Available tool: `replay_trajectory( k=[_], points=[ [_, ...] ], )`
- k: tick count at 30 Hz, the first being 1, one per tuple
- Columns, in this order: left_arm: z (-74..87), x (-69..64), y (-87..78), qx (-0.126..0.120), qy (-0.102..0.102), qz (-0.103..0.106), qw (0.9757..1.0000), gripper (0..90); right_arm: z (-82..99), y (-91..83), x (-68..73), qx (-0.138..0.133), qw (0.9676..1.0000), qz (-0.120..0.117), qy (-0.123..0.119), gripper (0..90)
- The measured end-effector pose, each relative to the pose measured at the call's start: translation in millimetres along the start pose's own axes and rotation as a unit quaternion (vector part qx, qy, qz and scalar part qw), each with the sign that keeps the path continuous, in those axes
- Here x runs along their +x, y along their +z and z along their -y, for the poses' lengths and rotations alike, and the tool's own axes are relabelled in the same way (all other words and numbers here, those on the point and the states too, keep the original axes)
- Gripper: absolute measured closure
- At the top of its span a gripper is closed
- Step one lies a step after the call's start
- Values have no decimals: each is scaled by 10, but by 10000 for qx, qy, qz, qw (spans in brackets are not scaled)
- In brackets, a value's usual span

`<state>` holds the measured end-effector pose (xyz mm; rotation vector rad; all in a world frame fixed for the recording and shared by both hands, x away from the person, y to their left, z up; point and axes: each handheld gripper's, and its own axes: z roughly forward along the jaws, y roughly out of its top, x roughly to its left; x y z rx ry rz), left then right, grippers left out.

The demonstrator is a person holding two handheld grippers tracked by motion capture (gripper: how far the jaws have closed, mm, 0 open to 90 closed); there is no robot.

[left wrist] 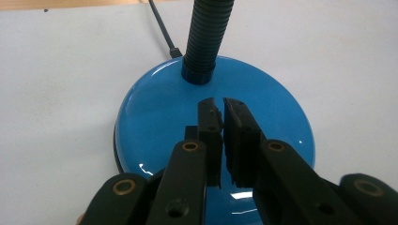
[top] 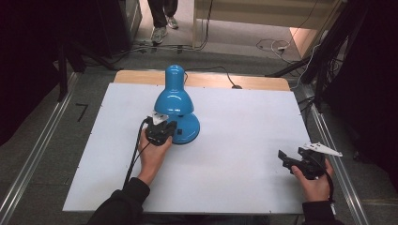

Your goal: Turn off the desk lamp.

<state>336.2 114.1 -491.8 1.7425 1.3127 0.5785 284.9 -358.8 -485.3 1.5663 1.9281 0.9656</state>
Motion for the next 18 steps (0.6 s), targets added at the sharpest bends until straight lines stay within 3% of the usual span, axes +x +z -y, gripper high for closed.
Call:
replay_trajectory(
  k=[10,18],
  points=[
    [-4,27,-26,-63,-70,-4,10000,752,-1,4,3,-2,10000,-17,5,151],
    [-6,61,-36,-89,-192,-5,9998,603,-1,6,5,-5,10000,-15,3,151]
  ],
)
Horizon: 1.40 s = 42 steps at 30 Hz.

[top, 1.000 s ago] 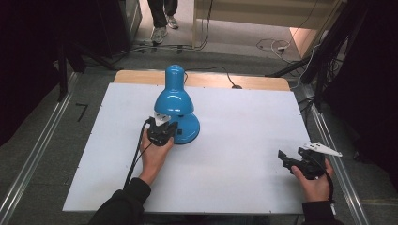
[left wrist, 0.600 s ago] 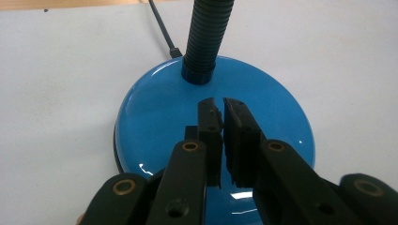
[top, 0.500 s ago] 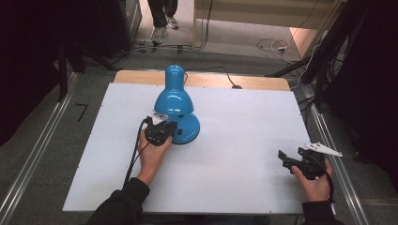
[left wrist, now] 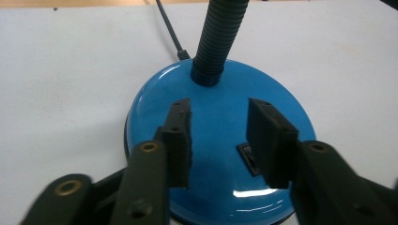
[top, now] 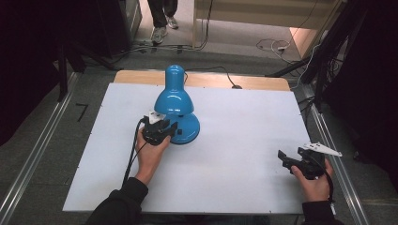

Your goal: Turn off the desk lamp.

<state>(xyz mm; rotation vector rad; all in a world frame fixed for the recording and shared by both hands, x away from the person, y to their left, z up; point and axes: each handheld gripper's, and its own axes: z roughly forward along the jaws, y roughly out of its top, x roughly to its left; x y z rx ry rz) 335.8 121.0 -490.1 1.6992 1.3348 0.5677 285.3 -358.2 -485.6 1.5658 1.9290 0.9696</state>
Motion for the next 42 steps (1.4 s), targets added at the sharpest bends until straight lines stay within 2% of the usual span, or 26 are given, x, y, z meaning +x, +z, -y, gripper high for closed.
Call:
replay_trajectory(
  k=[5,11,25,33,42],
  points=[
    [4,0,0,27,-21,13,10000,510,1,-2,-2,4,10000,5,4,151],
    [3,-11,-6,19,-11,5,10000,465,2,-3,-3,8,10000,6,-1,151],
    [19,57,-89,79,18,-81,9999,421,3,-6,-3,12,10000,15,-1,151],
    [18,107,-167,-5,-78,-88,9999,401,6,-9,-4,20,10000,21,0,151],
    [40,164,-233,15,-81,-80,9999,395,8,-9,-2,18,10000,27,-3,151]
  ],
)
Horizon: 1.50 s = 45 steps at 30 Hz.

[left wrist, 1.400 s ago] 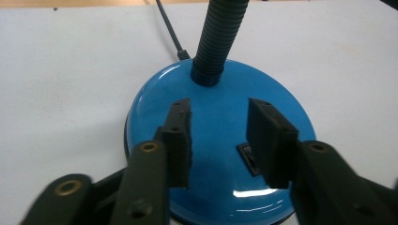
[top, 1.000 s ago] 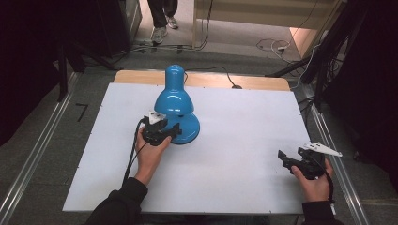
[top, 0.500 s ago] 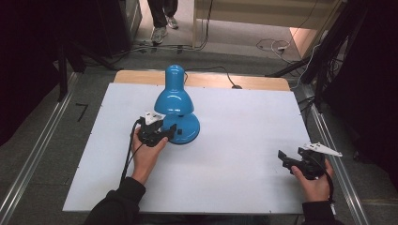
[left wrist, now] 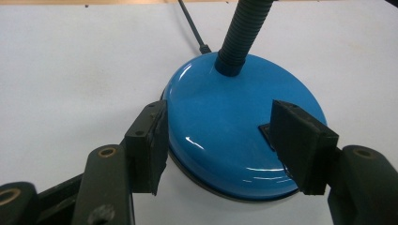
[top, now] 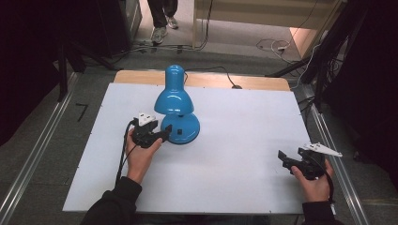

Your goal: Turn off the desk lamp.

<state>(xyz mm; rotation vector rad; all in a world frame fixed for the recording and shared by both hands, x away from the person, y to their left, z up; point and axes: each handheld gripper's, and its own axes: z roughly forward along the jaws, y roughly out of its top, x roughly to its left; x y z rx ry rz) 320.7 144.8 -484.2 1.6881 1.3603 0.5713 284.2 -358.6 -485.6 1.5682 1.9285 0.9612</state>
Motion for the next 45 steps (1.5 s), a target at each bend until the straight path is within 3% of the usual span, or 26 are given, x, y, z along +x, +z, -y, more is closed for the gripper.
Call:
replay_trajectory(
  k=[20,45],
  points=[
    [143,194,-253,95,9,-99,9999,329,6,-8,-9,-15,10000,-5,-1,151],
    [256,348,-497,10,-151,-218,9996,289,9,-6,-3,12,10000,0,16,151]
  ],
)
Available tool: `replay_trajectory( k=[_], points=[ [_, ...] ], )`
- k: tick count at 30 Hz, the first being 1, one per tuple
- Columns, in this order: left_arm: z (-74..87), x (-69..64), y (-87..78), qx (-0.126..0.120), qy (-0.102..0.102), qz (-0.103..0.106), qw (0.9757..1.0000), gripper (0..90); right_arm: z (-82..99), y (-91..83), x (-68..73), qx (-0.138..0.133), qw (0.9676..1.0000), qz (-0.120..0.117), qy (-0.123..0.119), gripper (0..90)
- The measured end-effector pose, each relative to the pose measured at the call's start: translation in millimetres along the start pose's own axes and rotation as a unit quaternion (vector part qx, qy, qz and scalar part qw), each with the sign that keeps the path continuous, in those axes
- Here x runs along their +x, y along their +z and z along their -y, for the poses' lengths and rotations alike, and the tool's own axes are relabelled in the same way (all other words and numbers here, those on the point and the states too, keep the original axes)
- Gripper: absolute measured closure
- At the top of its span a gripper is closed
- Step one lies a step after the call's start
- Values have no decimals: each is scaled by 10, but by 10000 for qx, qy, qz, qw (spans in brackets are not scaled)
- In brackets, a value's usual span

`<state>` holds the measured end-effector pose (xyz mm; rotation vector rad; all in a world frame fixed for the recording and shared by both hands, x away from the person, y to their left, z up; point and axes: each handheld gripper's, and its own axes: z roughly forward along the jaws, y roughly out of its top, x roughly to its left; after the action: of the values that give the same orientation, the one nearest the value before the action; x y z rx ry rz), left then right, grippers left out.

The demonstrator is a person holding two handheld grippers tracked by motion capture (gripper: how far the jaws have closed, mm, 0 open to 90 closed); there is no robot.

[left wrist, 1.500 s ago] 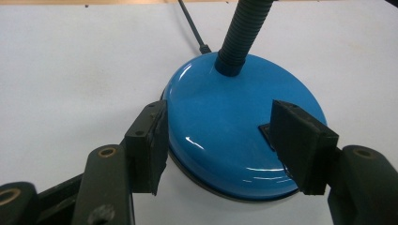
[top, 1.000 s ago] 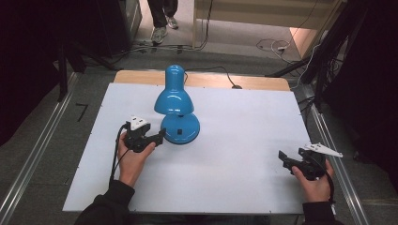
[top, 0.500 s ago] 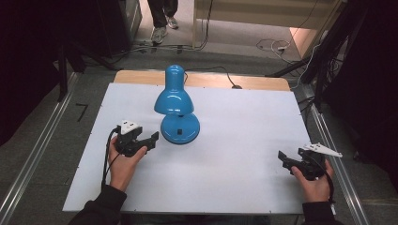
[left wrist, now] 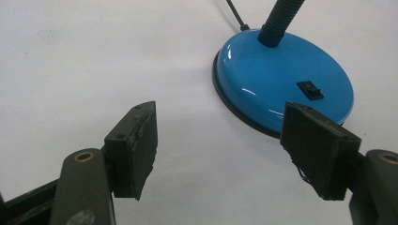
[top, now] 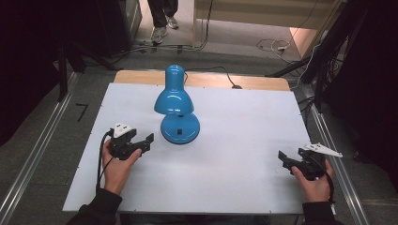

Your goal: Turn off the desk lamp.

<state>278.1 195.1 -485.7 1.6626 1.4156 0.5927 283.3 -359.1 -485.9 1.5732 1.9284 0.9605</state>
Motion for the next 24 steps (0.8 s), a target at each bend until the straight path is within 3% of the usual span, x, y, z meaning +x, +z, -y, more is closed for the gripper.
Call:
replay_trajectory(
  k=[24],
  points=[
    [147,153,-280,25,-134,-218,9997,267,3,-3,0,11,10000,10,22,151]
  ],
)
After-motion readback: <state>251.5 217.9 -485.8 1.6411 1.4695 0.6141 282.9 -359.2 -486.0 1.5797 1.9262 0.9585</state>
